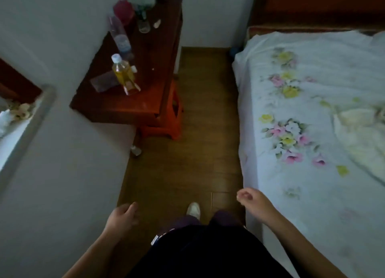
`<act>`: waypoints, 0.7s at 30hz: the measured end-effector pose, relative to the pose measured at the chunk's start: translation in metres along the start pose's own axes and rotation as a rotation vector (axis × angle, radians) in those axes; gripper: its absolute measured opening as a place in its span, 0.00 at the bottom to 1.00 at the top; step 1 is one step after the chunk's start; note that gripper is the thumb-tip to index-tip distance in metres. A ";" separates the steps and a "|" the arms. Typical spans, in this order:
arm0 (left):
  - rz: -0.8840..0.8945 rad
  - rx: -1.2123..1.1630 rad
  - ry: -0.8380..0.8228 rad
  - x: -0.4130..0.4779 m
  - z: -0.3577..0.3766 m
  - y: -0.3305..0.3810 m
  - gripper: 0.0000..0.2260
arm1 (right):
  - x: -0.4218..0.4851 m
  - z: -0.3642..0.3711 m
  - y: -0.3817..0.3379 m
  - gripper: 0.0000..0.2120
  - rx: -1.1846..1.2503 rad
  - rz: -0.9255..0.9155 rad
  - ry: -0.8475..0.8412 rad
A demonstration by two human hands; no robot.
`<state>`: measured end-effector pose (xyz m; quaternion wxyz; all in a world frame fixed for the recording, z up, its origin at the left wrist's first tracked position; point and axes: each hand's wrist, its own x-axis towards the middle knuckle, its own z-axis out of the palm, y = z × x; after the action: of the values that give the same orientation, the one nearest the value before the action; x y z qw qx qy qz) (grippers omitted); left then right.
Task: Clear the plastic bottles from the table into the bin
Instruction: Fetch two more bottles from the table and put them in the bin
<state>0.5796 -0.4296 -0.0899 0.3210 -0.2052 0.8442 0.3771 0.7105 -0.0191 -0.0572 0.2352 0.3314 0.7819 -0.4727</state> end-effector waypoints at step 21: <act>0.238 0.266 -0.235 0.186 0.079 0.365 0.14 | 0.205 -0.187 -0.076 0.07 0.148 0.122 0.169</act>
<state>0.2631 -0.1577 -0.0753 0.3948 -0.0144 0.8614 0.3192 0.5070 0.1839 -0.0701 0.1717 0.4333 0.7402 -0.4846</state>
